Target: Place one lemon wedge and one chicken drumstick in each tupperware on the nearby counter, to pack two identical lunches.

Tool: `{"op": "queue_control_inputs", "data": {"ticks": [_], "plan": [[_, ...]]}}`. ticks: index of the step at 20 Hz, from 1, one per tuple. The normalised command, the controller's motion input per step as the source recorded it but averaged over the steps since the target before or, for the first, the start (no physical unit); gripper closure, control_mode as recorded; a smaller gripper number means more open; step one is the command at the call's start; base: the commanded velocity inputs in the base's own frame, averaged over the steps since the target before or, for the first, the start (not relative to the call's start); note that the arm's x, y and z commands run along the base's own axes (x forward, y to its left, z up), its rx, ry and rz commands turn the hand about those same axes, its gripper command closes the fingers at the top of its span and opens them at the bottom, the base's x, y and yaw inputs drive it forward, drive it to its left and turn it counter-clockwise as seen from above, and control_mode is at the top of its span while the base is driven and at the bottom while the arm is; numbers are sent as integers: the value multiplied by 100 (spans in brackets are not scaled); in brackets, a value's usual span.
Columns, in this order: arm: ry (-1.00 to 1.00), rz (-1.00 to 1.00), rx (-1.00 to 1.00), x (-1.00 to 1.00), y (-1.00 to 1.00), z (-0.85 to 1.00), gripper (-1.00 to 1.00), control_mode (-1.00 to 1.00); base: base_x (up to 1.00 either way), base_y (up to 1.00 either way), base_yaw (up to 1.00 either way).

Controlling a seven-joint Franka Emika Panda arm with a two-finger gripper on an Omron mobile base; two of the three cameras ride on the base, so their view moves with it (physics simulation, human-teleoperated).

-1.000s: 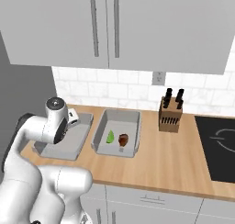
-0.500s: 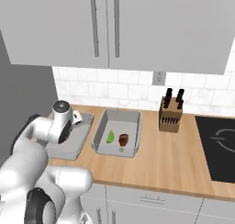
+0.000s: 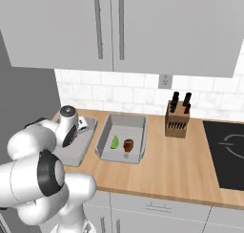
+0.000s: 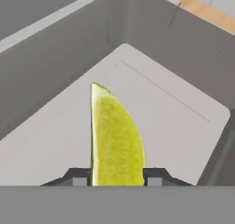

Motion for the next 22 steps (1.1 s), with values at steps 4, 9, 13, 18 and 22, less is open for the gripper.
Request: {"op": "queue_control_inputs", "data": {"ticks": [4, 9, 13, 18, 22], "plan": [[-1, 0, 0, 4, 1, 15, -100, -100, 0, 0, 0], [-8, -3, 0, -12, 0, 23, -100, -100, 0, 0, 0], [-10, -10, 0, -46, -14, 39, -100, -100, 0, 0, 0], [-10, -22, 2, -78, -38, 61, -100, -100, 0, 0, 0], [-3, -38, 2, -74, -53, 60, -100, -100, 0, 0, 0]]}}
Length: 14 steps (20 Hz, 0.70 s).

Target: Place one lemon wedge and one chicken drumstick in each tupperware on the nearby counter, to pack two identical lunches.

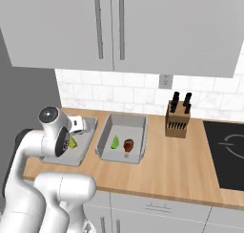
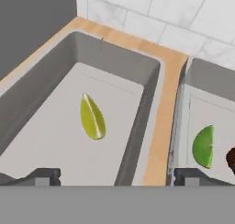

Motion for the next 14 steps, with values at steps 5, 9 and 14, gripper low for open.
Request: {"op": "queue_control_inputs", "data": {"ticks": [5, 9, 14], "plan": [[-1, -37, 2, -82, -59, 47, -100, -100, 0, 0, 0], [-9, -21, 1, -100, -34, 31, -100, -100, 0, 0, 0], [-15, -8, 0, -85, -3, -14, -100, -100, 0, 0, 0]]}}
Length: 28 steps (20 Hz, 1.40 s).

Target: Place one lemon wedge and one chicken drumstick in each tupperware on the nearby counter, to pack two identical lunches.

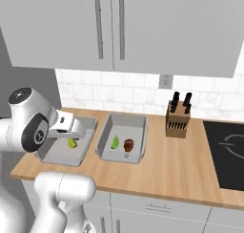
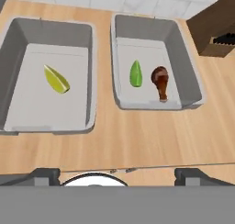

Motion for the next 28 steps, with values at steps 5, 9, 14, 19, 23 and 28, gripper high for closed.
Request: {"op": "queue_control_inputs", "data": {"ticks": [5, 9, 14, 19, 23, 28], "plan": [[-7, 0, 0, -52, 0, -23, -100, 100, -40, 0, 0], [0, 0, 0, 0, 0, 0, -100, 100, -100, 0, 0], [0, 0, 0, 0, 0, 0, -100, 100, -100, 6, 6], [0, 0, 0, 0, 0, 0, -100, 100, -86, 77, 17], [0, 0, 0, 0, 0, 0, -100, 100, -23, 100, 15], [0, 0, 0, 0, 0, 0, -100, 100, -2, 100, 10]]}}
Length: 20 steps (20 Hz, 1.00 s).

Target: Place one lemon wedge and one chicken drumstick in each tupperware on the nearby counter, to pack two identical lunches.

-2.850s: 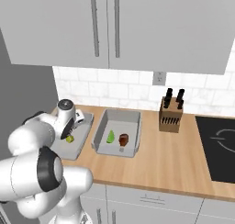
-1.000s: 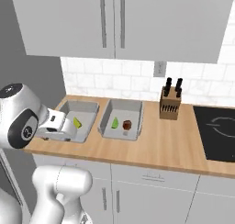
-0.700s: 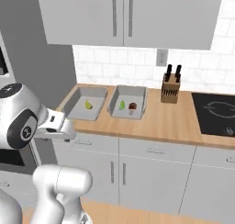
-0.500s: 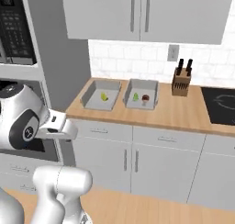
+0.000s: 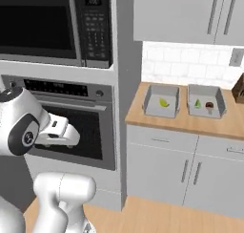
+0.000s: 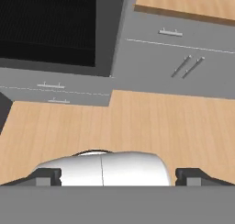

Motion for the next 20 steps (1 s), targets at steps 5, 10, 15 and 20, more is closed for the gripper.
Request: {"op": "queue_control_inputs", "data": {"ticks": [5, 10, 15, 20], "plan": [[0, 0, 0, 0, 0, 0, -100, 100, -65, 100, 1], [0, 0, 0, 0, 0, 0, -100, 100, -100, 68, 0], [0, 0, 0, 0, 0, 0, -100, 100, -100, 32, 0], [0, 0, 0, 0, 0, 0, -100, 100, -66, 95, 0]]}}
